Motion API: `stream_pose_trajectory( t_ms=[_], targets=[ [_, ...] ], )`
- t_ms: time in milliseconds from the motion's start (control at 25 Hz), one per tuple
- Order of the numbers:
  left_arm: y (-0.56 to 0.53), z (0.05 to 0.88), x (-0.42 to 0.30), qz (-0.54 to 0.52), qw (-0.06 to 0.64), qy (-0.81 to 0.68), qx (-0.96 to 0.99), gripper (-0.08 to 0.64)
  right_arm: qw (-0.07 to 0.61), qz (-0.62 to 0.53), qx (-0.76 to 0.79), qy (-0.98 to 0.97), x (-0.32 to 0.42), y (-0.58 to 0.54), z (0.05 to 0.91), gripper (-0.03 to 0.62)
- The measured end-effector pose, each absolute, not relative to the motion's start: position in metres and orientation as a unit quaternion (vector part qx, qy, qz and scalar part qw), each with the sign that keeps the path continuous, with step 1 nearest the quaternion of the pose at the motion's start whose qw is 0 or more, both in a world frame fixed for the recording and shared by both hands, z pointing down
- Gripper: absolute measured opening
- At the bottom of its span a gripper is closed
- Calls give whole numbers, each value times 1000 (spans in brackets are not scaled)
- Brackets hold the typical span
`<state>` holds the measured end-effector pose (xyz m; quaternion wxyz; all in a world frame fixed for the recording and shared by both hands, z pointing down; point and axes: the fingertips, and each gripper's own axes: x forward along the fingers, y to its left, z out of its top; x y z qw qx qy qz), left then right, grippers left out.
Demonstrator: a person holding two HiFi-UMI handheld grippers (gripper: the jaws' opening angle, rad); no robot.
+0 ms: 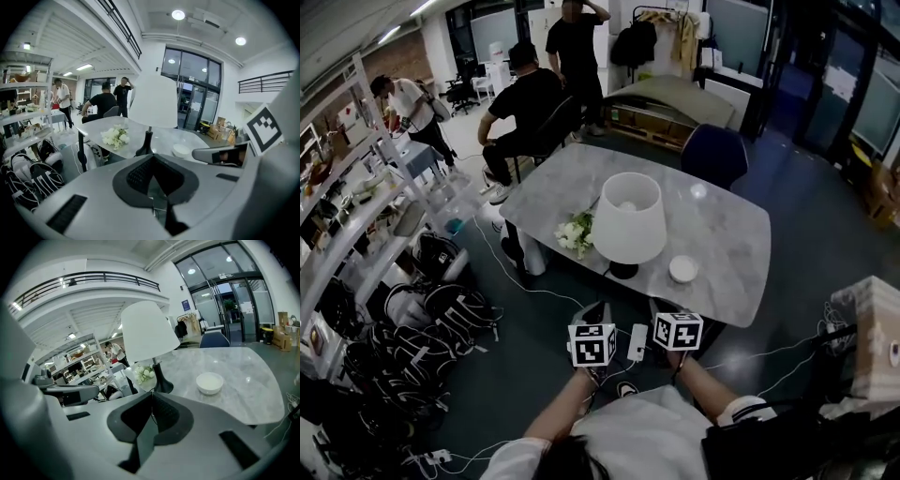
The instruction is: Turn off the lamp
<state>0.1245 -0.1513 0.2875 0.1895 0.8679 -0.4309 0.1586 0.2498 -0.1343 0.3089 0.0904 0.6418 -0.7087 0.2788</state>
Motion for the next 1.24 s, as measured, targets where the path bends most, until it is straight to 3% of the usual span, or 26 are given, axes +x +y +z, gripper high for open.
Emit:
stream_pose_trajectory(
  t_ms=[1240],
  targets=[
    [-159, 306, 140, 169, 214, -436, 858, 8, 130, 290, 632, -707, 256, -133, 324, -2]
  ],
)
